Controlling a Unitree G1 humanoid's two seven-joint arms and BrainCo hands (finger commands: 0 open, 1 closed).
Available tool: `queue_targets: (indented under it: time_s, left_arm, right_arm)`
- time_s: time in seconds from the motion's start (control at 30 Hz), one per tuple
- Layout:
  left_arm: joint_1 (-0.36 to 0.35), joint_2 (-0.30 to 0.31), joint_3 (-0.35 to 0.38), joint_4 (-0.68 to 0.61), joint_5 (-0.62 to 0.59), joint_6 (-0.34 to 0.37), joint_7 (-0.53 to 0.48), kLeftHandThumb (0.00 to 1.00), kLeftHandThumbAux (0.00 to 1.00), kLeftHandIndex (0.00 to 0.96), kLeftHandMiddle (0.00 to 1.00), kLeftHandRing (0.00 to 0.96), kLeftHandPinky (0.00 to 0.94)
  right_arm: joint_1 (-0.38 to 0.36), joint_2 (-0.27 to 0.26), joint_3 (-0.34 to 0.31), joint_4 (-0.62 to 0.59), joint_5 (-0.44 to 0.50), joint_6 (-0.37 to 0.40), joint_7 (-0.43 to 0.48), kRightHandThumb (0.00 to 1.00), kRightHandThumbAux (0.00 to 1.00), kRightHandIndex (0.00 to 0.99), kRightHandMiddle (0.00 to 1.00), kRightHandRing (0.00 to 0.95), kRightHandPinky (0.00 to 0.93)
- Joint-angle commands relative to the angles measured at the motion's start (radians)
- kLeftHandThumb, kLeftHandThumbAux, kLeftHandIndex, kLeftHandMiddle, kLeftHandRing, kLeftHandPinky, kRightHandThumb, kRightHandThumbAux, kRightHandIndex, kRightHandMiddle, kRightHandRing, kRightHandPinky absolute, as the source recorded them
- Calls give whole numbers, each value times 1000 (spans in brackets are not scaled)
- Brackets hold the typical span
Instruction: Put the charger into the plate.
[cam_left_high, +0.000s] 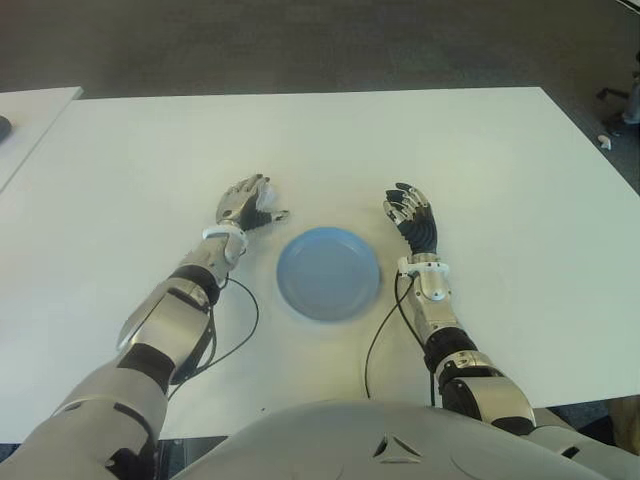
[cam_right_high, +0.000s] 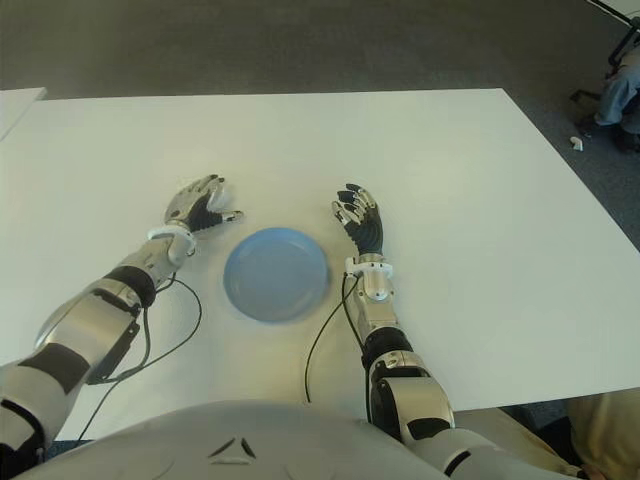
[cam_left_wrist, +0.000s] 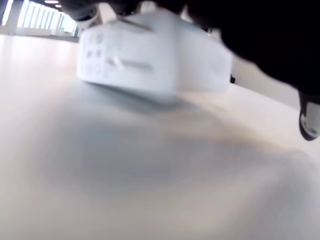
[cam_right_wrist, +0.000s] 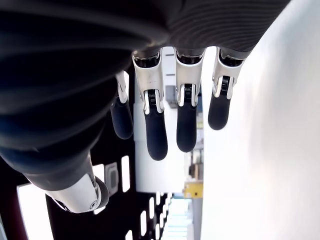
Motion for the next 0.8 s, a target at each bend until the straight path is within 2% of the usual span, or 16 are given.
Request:
queue_targets:
  time_s: [0.03,0.1,0.13,0.23,0.33,0.5,0.63,0.8]
  left_arm:
    - [96,-24,-39,57,55,86,192,311,362,317,515,552,652]
    - [101,-24,-59,64,76,104,245,344,359,356,576,608,718]
    - [103,-24,-67,66,85,111,264,354,354,417,634,652,756]
    - [105,-22,-100,70,122,140,343,356,348,531,737,741,823]
    - [103,-19,-125,72,147,163,390,349,354,621,794,790,856]
    - [103,-7,-147,76,163,164,398,343,395,713,838,826,863]
    - [105,-3,-151,76,162,150,400,351,427,741,845,833,858]
    - [113,7,-153,74,155,114,414,376,462,767,843,836,850]
  right_arm:
    - [224,-5,-28,127,27,64,21,0,688,231,350,292,257]
    - [225,-5,-29,125,28,66,25,0,683,230,349,291,258]
    - [226,-5,-30,124,28,68,27,0,678,231,348,290,256]
    - [229,-2,-31,121,30,66,33,0,673,231,345,285,248]
    - [231,1,-34,118,34,59,39,0,671,227,344,283,242]
    - [234,3,-41,112,42,63,53,0,662,215,346,287,250]
    - [235,4,-46,113,46,65,64,0,641,204,343,284,223]
    - [236,8,-57,115,56,61,86,0,637,202,346,288,244]
